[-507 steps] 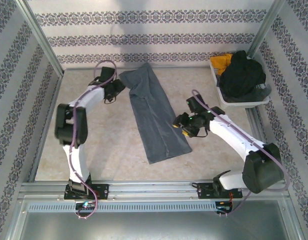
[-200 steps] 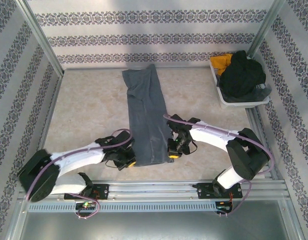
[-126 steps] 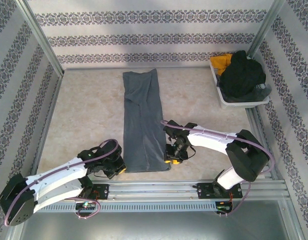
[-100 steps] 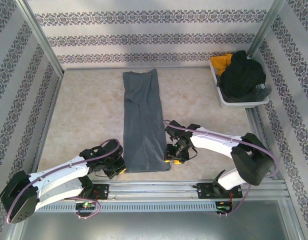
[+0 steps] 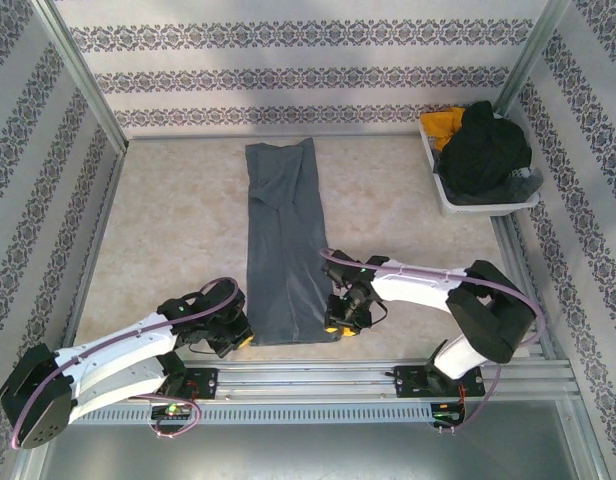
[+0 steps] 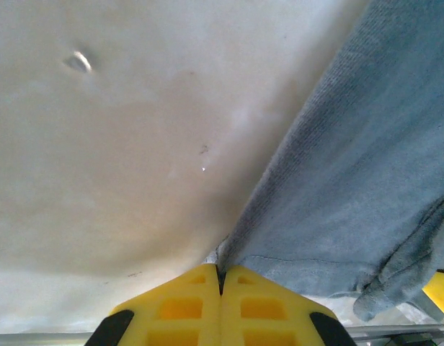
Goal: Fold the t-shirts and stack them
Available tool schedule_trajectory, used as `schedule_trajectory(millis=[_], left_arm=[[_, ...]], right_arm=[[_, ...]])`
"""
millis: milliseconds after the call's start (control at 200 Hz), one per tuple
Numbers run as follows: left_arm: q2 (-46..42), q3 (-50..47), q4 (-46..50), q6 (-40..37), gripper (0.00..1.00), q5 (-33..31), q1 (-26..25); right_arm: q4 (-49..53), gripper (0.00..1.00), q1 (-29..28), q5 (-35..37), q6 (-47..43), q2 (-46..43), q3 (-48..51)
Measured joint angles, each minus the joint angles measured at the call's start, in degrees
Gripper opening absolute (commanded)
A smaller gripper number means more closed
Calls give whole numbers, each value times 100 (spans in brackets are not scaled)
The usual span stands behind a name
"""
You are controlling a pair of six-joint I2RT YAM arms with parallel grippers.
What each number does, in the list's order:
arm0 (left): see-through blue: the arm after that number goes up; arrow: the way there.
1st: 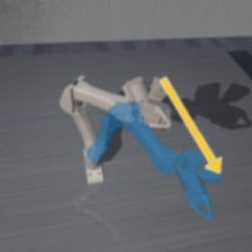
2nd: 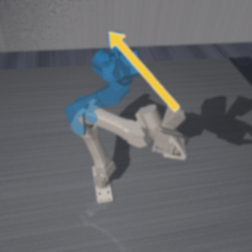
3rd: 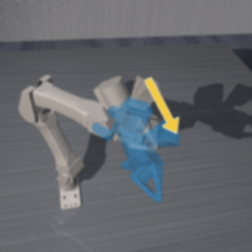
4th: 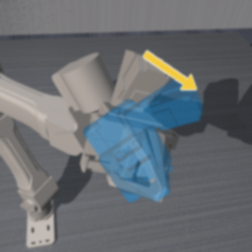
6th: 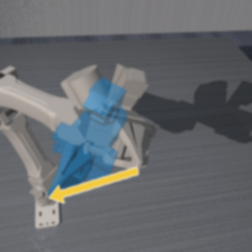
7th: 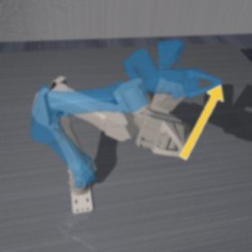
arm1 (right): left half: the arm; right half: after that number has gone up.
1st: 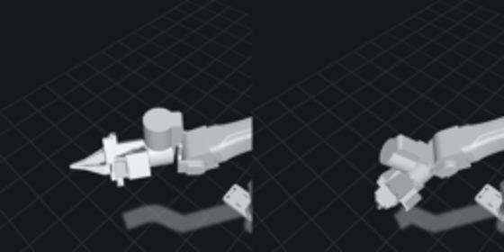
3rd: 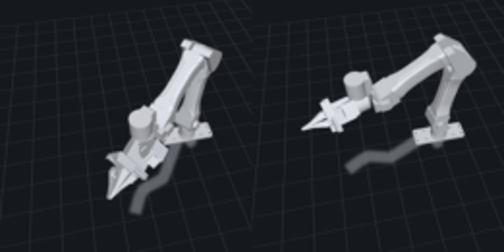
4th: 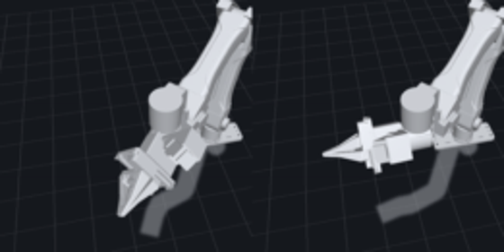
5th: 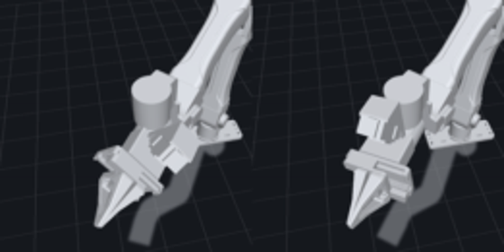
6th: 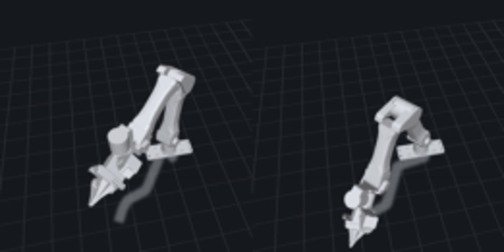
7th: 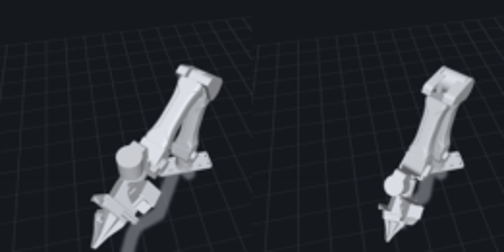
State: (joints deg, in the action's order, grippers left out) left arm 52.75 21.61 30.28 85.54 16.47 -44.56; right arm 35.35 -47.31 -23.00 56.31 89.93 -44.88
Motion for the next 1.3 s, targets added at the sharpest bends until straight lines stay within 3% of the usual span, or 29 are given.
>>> schedule_trajectory(millis=[70,400,570,849,1254,1299], left_arm=[[24,4,-31,-4,0,-4,0],[28,1292,160,-468,0,-625,68],[192,1593,-52,-879,0,-846,789],[2092,2118,-1462,-1646,0,-544,2404],[4177,3722,-2424,-2420,1,-42,3235],[4376,3847,-2446,-2472,20,7,3289]], right_arm=[[-7,0,-11,-28,7,105,-90],[487,0,201,313,-188,33,-1193],[863,0,769,413,-481,181,-2155],[964,0,1604,354,-863,1537,-3814],[1056,0,2288,50,-964,3467,-6251],[1060,20,2339,-9,-964,3646,-6443]])
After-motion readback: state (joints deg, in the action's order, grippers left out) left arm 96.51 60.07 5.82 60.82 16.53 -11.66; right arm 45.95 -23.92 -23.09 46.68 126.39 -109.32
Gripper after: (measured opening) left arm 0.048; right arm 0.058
